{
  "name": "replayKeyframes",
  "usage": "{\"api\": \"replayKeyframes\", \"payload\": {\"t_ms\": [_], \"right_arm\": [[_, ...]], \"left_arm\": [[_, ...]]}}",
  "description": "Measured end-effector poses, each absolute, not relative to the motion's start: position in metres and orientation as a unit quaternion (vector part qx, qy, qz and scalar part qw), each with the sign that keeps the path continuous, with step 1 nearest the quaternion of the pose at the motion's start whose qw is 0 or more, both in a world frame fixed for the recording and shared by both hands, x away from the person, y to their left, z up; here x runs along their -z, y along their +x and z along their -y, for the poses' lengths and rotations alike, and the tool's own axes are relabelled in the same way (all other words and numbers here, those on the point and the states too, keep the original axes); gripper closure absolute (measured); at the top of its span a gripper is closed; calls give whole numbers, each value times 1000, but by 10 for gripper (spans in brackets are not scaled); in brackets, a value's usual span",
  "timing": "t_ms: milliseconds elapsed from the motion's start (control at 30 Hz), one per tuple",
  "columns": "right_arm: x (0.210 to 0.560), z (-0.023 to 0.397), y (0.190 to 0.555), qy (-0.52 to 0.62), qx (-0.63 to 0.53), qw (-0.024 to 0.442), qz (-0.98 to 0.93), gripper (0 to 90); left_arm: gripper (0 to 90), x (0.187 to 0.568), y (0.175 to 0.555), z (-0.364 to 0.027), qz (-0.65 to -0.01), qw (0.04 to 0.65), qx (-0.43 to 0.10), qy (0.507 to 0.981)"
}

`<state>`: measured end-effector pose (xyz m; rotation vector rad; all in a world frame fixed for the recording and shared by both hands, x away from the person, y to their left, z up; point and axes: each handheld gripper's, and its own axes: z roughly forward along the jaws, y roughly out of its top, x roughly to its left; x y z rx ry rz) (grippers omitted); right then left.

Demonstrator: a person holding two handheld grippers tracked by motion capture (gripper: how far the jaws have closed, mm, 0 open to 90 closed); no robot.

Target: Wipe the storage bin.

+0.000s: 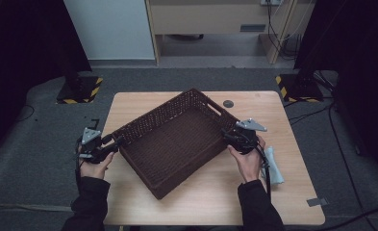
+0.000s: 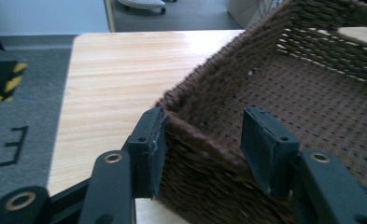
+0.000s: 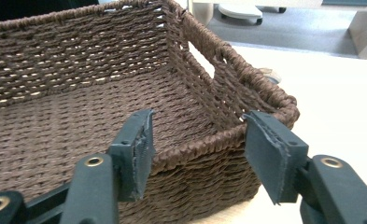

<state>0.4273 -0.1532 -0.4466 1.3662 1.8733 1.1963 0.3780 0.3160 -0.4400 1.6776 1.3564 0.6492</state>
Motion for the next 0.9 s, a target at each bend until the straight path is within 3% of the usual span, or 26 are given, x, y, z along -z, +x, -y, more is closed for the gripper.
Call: {"api": "replayKeyframes", "payload": {"t_ms": [367, 667, 900], "right_arm": [[441, 156, 425, 499, -437, 258, -702, 457], [434, 181, 436, 503, -433, 292, -689, 459], [444, 189, 443, 503, -437, 278, -692, 545]], "left_arm": [[445, 441, 371, -301, -531, 415, -268, 689], [459, 444, 382, -302, -529, 419, -273, 686], [457, 442, 379, -302, -529, 421, -267, 687]]}}
